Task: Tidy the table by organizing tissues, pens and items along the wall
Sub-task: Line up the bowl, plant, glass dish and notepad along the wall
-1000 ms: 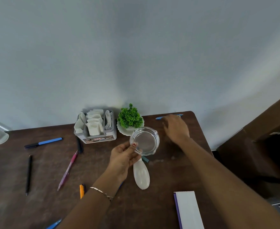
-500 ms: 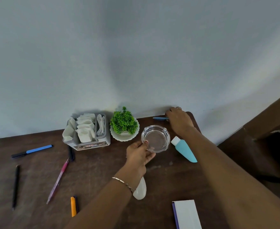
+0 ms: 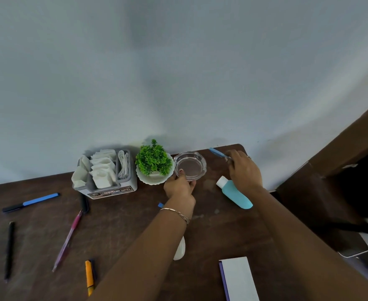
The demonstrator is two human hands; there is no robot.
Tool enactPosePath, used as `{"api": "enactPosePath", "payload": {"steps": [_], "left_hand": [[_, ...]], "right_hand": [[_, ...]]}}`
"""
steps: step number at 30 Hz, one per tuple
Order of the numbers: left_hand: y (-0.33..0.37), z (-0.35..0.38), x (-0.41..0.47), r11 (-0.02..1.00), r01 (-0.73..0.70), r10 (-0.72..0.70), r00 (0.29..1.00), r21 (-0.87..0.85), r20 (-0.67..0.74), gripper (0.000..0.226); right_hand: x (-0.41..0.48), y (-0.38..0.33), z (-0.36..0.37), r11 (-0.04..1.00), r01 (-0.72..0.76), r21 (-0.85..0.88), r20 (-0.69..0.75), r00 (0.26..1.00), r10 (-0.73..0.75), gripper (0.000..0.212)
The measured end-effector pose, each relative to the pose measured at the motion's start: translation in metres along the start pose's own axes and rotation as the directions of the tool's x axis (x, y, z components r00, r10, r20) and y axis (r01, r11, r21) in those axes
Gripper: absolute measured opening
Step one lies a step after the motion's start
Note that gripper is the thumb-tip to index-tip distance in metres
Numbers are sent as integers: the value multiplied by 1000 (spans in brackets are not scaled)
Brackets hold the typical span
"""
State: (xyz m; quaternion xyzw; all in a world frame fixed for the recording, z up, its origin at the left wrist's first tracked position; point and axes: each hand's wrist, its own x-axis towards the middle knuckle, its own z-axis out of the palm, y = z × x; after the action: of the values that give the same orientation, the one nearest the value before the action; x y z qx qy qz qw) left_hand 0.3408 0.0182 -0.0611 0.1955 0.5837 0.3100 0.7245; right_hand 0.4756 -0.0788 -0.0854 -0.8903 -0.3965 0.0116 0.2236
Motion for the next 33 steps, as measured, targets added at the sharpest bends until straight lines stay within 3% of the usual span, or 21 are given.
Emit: {"api": "enactPosePath", "payload": {"steps": [5, 23, 28, 30, 33], "left_hand": [[7, -1, 6, 999, -10, 9, 1000, -39, -20, 26], [10, -1, 1, 994, -61, 52, 994, -92, -94, 29], [17, -21, -2, 990, 48, -54, 998, -134, -42, 29], [19, -33, -4, 990, 82, -89, 994, -115, -61, 23], [33, -61, -8, 982, 6, -36, 987, -190, -155, 25]], "right_hand": [[-3, -6, 6, 993, -45, 110, -3, 999, 45, 32], [-11, -31, 9, 972, -93, 215, -18, 995, 99, 32], [-17, -54, 5, 958, -72, 279, -9, 997, 78, 32], [-20, -67, 4, 949, -78, 306, -17, 996, 87, 31], [-26, -90, 7, 929, -87, 361, -20, 995, 101, 27]]}}
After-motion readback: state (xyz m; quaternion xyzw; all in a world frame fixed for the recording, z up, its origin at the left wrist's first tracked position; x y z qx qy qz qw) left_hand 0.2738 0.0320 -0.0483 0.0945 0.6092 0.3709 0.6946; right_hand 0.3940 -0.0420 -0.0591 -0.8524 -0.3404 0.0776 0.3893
